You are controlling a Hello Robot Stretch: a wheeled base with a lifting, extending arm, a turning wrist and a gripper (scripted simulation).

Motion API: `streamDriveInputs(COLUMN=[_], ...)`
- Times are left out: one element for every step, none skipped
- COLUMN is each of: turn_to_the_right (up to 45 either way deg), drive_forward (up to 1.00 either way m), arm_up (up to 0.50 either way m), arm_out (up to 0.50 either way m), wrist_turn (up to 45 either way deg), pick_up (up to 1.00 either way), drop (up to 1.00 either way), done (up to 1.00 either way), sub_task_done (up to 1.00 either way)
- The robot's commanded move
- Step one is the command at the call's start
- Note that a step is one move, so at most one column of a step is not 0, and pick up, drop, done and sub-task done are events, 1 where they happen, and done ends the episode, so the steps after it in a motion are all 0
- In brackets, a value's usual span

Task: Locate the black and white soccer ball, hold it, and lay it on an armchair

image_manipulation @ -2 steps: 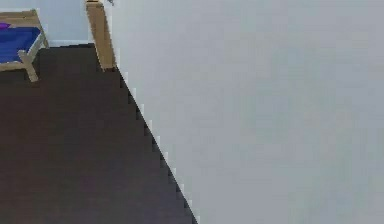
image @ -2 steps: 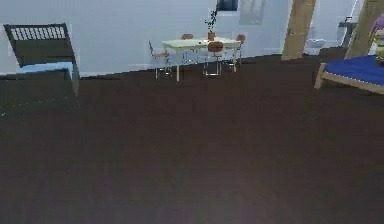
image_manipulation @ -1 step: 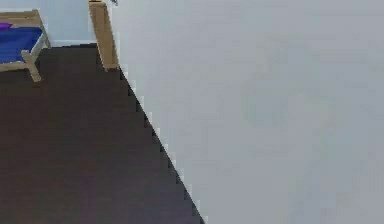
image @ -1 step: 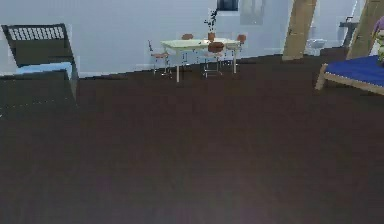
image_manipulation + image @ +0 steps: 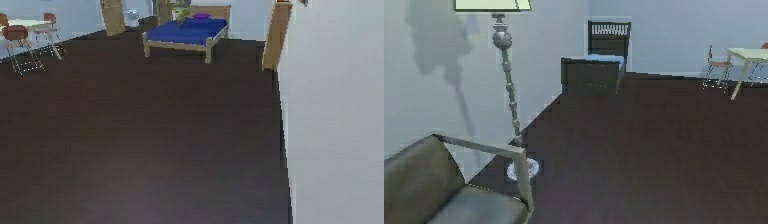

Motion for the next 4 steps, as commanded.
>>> streamDriveInputs(turn_to_the_right=[-45.0, -45.0, -3.0, 0.0], drive_forward=[0.00, 0.00, 0.00, 0.50], arm_up=[0.00, 0.00, 0.00, 0.00], arm_out=[0.00, 0.00, 0.00, 0.00], wrist_turn=[0.0, 0.0, 0.0, 0.0], pick_up=[0.00, 0.00, 0.00, 0.00], drop=[0.00, 0.00, 0.00, 0.00], done=[0.00, 0.00, 0.00, 0.00], sub_task_done=[0.00, 0.00, 0.00, 0.00])
